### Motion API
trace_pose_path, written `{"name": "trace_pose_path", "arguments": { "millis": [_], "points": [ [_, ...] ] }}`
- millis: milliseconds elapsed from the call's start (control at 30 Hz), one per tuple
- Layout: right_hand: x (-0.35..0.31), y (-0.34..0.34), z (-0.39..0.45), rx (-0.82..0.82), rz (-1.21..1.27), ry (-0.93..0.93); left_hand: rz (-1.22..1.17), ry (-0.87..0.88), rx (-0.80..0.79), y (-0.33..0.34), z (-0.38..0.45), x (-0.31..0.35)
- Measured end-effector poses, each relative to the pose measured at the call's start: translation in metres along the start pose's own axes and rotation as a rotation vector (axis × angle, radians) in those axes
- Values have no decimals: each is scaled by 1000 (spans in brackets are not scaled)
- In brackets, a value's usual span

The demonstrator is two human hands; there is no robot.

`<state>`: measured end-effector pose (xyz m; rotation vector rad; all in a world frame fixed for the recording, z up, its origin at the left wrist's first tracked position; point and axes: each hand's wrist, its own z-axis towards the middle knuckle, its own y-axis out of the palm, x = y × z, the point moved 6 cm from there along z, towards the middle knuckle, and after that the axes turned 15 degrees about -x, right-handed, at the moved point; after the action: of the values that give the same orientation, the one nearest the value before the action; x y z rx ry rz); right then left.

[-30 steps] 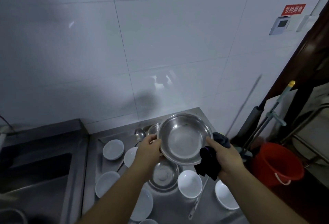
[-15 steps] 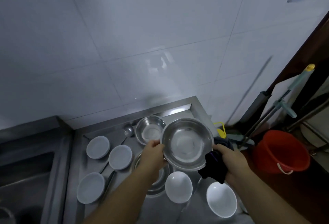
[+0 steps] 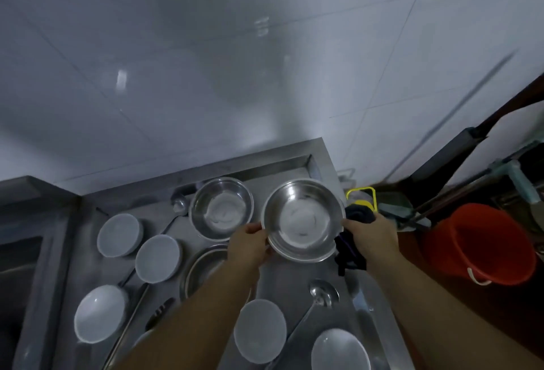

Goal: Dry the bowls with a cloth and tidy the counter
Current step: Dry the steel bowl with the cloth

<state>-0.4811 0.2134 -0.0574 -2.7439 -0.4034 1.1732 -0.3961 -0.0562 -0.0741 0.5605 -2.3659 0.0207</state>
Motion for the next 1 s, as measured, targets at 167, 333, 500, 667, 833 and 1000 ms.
{"name": "trace_pose_path", "arguments": {
  "millis": [167, 333, 500, 667, 833, 1000],
  "points": [
    [-12, 16, 44, -19, -208, -22, 144, 4, 98, -8, 40, 7],
    [-17, 33, 84, -52, -359, -34, 357, 29, 149, -20, 73, 11],
    [-23, 46, 107, -36, -436, -47, 616, 87, 225, -16, 86, 20],
    [-19, 52, 121, -27, -451, -77, 676, 159, 238, -4, 89, 21],
    [-20, 54, 119, -16, -445, -105, 679, 131, 239, -2, 85, 16],
    [-15, 44, 96, -28, -430, -177, 596, 105, 242, -16, 71, 5]
  ]
}}
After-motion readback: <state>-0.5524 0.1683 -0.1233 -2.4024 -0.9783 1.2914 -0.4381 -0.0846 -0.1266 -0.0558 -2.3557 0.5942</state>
